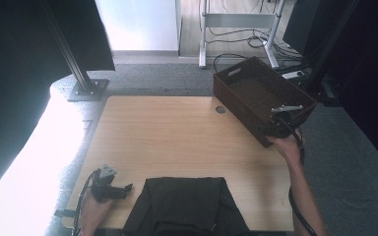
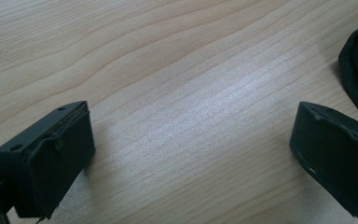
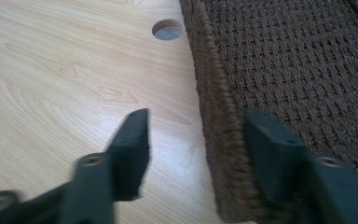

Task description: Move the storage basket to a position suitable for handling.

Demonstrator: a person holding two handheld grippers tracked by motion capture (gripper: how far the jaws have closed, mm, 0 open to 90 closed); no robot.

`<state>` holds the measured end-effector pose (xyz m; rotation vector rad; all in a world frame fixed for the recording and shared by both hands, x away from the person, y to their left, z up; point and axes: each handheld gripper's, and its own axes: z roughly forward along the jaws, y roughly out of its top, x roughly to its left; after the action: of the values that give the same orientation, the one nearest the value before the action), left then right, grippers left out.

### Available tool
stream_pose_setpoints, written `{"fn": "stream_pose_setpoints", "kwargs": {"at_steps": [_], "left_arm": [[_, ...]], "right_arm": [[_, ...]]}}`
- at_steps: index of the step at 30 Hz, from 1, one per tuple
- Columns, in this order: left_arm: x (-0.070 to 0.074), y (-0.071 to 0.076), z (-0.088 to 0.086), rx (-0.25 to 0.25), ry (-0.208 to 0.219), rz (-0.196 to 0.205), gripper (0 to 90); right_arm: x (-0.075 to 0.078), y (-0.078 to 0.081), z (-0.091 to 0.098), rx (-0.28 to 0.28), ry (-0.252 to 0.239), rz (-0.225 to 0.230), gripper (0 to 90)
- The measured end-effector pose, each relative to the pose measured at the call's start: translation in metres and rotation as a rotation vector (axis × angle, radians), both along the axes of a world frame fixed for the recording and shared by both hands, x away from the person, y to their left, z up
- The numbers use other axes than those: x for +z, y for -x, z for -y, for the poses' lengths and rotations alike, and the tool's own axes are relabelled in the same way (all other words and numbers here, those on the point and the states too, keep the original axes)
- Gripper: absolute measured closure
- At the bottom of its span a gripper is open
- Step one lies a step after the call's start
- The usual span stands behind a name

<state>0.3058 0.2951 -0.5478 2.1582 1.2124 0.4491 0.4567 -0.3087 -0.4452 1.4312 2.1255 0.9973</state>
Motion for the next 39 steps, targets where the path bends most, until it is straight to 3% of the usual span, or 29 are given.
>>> {"fn": "stream_pose_setpoints", "kwargs": {"at_steps": [4, 6, 9, 22, 39], "left_arm": [[0.0, 0.0, 0.0, 0.0, 0.0, 0.0, 0.0], [0.0, 0.0, 0.0, 0.0, 0.0, 0.0, 0.0], [0.0, 0.0, 0.0, 0.0, 0.0, 0.0, 0.0], [0.0, 0.0, 0.0, 0.0, 0.0, -0.001, 0.0], [0.0, 0.0, 0.0, 0.0, -0.001, 0.0, 0.0]], "right_arm": [[0.0, 0.003, -0.005, -0.009, 0.007, -0.008, 66.2], [-0.002, 0.003, -0.006, -0.003, -0.008, -0.053, 71.2], [-0.004, 0.006, -0.009, -0.018, -0.023, -0.046, 79.4], [-0.006, 0.024, -0.026, 0.01, -0.041, -0.03, 80.1], [-0.006, 0.056, -0.059, 0.118, -0.036, -0.03, 79.6]]}}
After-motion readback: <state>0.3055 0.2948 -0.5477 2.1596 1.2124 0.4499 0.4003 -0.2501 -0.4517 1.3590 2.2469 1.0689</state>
